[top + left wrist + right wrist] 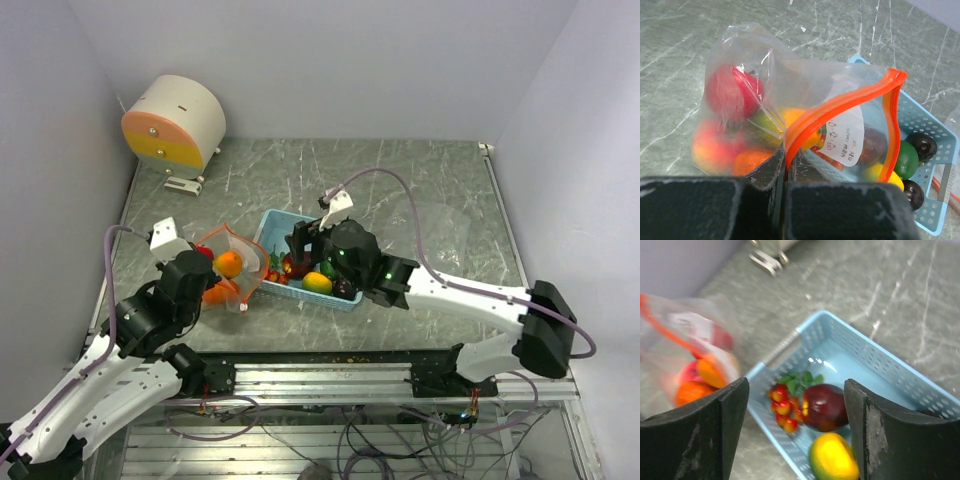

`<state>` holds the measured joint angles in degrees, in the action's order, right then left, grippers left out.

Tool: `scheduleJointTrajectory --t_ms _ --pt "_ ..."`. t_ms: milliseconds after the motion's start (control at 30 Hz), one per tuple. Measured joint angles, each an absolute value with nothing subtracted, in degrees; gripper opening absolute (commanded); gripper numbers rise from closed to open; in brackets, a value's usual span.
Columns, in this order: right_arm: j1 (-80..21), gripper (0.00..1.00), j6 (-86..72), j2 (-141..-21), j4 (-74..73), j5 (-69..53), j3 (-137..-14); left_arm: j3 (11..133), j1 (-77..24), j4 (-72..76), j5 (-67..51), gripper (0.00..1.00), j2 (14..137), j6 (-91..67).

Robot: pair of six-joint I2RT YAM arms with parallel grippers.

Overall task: Place the food in the zip-top bag and seal the zipper
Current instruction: Pick up the fake fruit from the bin.

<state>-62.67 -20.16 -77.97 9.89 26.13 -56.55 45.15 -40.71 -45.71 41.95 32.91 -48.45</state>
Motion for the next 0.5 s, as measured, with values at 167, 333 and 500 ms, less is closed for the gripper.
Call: scheduleJointTrajectory --t_ms 167,333,500 --pt "-58.1 0.58 -24.1 -84.7 5.8 19.3 -56.8 45.1 -40.7 -45.8 42.0 0.07 32.4 -48.5" --pt "-56.6 0.57 -24.6 -91.5 5.2 7.8 -59.5 45.1 -40.7 -45.8 42.0 0.07 32.0 -48.4" --pt "-56.4 0.57 -24.3 -97.4 4.8 -1.2 -64.7 45.1 -40.7 -45.9 42.0 0.07 31.7 -48.4"
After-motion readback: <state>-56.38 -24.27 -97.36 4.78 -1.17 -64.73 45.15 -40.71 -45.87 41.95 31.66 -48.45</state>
